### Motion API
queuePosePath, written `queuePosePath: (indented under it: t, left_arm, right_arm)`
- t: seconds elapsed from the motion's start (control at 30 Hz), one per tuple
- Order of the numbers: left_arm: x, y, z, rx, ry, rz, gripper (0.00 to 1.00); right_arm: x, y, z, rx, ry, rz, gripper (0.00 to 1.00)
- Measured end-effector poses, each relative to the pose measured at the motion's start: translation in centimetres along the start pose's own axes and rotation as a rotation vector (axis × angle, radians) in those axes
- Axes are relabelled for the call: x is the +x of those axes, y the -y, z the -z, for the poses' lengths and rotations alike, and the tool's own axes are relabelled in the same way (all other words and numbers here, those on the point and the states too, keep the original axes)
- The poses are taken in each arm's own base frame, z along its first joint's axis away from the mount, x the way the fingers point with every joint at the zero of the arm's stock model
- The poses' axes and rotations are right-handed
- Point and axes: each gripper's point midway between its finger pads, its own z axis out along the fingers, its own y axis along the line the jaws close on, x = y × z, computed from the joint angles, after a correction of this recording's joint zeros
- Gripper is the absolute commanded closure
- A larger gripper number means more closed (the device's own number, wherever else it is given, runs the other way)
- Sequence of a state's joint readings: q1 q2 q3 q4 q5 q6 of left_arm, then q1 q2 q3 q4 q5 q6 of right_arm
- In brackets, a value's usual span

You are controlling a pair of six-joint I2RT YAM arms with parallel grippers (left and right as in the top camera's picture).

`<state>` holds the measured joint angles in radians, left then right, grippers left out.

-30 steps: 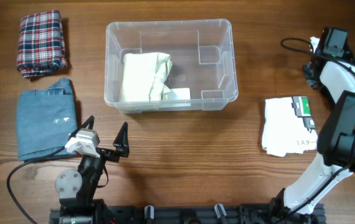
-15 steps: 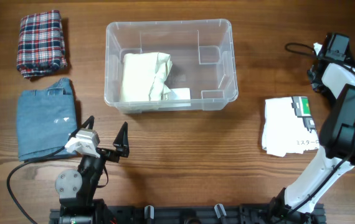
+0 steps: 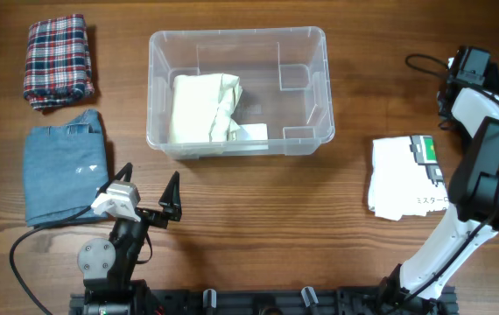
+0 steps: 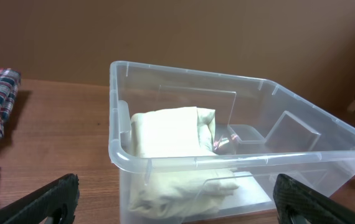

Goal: Pack container
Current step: 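Grasp the black folded garment with the right gripper, then carry the black garment into the bin beside the cream cloth, release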

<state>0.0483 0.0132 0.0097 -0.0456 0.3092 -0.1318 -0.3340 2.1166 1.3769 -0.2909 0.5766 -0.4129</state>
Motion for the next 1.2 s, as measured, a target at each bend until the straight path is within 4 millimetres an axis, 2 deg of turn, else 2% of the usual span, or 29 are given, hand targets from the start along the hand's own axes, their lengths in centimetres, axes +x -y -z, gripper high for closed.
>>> queuePosePath:
  t: [0.07,0.17,0.2,0.23,0.27,0.33,0.4,0.43,0.47,0.57,0.6,0.67,0.7,0.8,0.87,0.93,1.07,1.2]
  left_arm:
    - [0.0,0.0,0.0,0.0,0.0,0.0,0.0]
    - [0.0,0.0,0.0,0.0,0.0,0.0,0.0]
    - [0.0,0.0,0.0,0.0,0.0,0.0,0.0]
    - [0.0,0.0,0.0,0.0,0.0,0.0,0.0]
    - [0.0,0.0,0.0,0.0,0.0,0.0,0.0]
    - [0.0,0.0,0.0,0.0,0.0,0.0,0.0]
    - [0.0,0.0,0.0,0.0,0.0,0.0,0.0]
    - [0.0,0.0,0.0,0.0,0.0,0.0,0.0]
    - [0.0,0.0,0.0,0.0,0.001,0.0,0.0]
    - [0.0,0.0,0.0,0.0,0.0,0.0,0.0]
    - [0.0,0.0,0.0,0.0,0.0,0.0,0.0]
    - [0.0,0.0,0.0,0.0,0.0,0.0,0.0]
    - [0.0,0.0,0.0,0.0,0.0,0.0,0.0]
    - [0.0,0.0,0.0,0.0,0.0,0.0,0.0]
    - [0.0,0.0,0.0,0.0,0.0,0.0,0.0]
    - [0.0,0.0,0.0,0.0,0.0,0.0,0.0]
    - [0.0,0.0,0.0,0.0,0.0,0.0,0.0]
    - [0.0,0.0,0.0,0.0,0.0,0.0,0.0]
  right_arm:
    - [-0.6,1.0,1.3,0.005,0.023,-0.057,0.8]
    - [-3.4,4.3,6.5,0.02,0.149,-0.202,0.8]
    - [-4.5,5.2,9.0,0.014,0.207,-0.247,0.79]
    - [-6.1,6.2,13.2,-0.005,0.301,-0.3,0.78]
    - [-7.3,6.7,16.6,-0.023,0.374,-0.333,0.77]
    - [-8.8,6.2,24.4,-0.106,0.515,-0.363,0.77]
    - [-9.1,3.6,31.4,-0.225,0.626,-0.338,0.77]
    - [-8.6,1.0,35.4,-0.317,0.678,-0.306,0.77]
    - [-8.3,-1.2,38.2,-0.388,0.713,-0.278,0.77]
    - [-7.2,-6.6,43.3,-0.536,0.76,-0.218,0.77]
    - [-6.2,-10.2,46.2,-0.639,0.776,-0.185,0.78]
    - [-5.5,-12.3,47.9,-0.706,0.772,-0.186,0.78]
    - [-5.4,-12.8,48.2,-0.719,0.768,-0.19,0.78]
    - [-4.7,-17.4,48.8,-0.799,0.703,-0.218,0.78]
    - [-4.5,-20.0,48.0,-0.809,0.655,-0.215,0.78]
    - [-4.3,-22.4,46.3,-0.796,0.598,-0.2,0.78]
    - [-4.2,-26.2,43.4,-0.77,0.529,-0.184,0.77]
    - [-4.1,-29.1,41.3,-0.758,0.487,-0.166,0.76]
